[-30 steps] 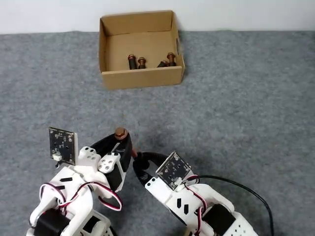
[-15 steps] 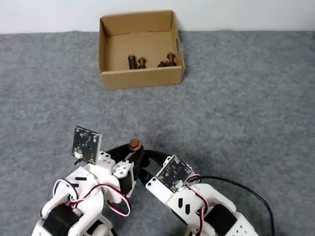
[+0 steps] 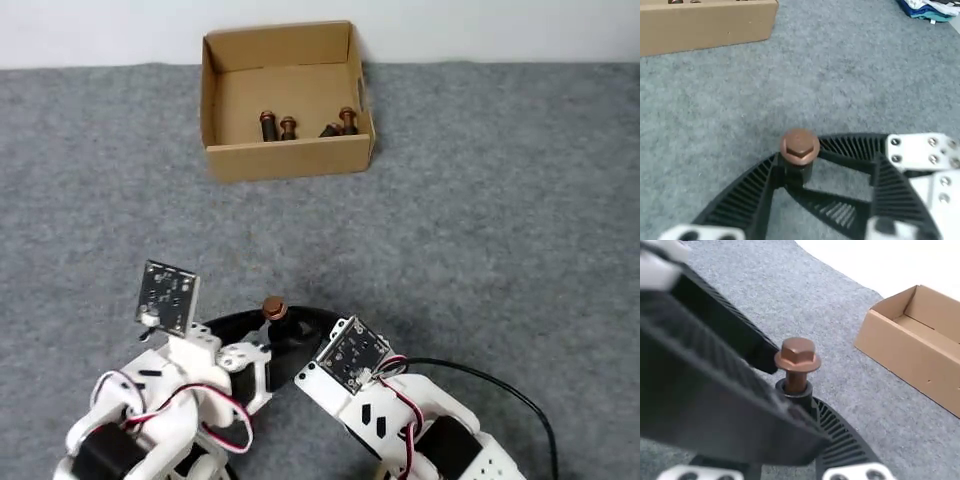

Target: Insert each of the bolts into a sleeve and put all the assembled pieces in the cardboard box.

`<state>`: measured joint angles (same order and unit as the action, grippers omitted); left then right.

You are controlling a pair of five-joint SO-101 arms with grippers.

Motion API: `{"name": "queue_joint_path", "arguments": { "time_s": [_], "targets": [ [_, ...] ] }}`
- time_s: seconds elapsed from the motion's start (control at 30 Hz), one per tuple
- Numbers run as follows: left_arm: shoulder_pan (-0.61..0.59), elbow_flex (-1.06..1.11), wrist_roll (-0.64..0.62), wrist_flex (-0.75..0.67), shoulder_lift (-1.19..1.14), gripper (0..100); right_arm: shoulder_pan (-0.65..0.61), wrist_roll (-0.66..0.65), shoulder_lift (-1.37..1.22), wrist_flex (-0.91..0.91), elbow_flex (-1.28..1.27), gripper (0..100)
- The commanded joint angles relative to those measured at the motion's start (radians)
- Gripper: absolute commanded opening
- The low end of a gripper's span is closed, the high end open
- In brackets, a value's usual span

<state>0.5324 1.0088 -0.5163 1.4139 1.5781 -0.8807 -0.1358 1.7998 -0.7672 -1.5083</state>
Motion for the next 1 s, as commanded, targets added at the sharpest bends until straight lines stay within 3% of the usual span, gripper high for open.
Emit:
{"name": "queue_joint_path", "arguments": {
  "time_s": [0.0, 0.1, 0.2, 0.37, 0.43, 0.6, 0.73, 0.97],
  "targets": [
    [-0.034, -0.131, -0.002, 0.012, 0.005, 30, -0.007, -0.015, 0.012, 0.022, 0.072, 0.8],
    [-0.129, -0.159, 0.035, -0.003, 0.005, 29, 0.001, -0.009, 0.012, 0.019, 0.072, 0.8],
    [-0.236, -0.136, 0.120, -0.020, 0.012, 22, 0.047, -0.008, 0.012, 0.019, 0.069, 0.8],
    [-0.408, -0.025, 0.206, -0.187, 0.012, 1, 0.157, 0.028, 0.012, 0.019, 0.068, 0.8],
    [-0.451, 0.076, 0.236, -0.281, 0.012, 2, 0.211, 0.107, 0.012, 0.019, 0.069, 0.8],
    [-0.477, 0.361, 0.358, -0.503, 0.012, 0, 0.404, 0.315, 0.005, -0.001, 0.104, 0.8],
    [-0.479, 0.519, 0.416, -0.601, 0.012, 0, 0.559, 0.433, 0.005, -0.143, 0.183, 0.8],
    [-0.477, 0.680, 0.436, -0.655, 0.014, 1, 0.659, 0.483, 0.012, -0.358, 0.322, 0.8]
  ]
}}
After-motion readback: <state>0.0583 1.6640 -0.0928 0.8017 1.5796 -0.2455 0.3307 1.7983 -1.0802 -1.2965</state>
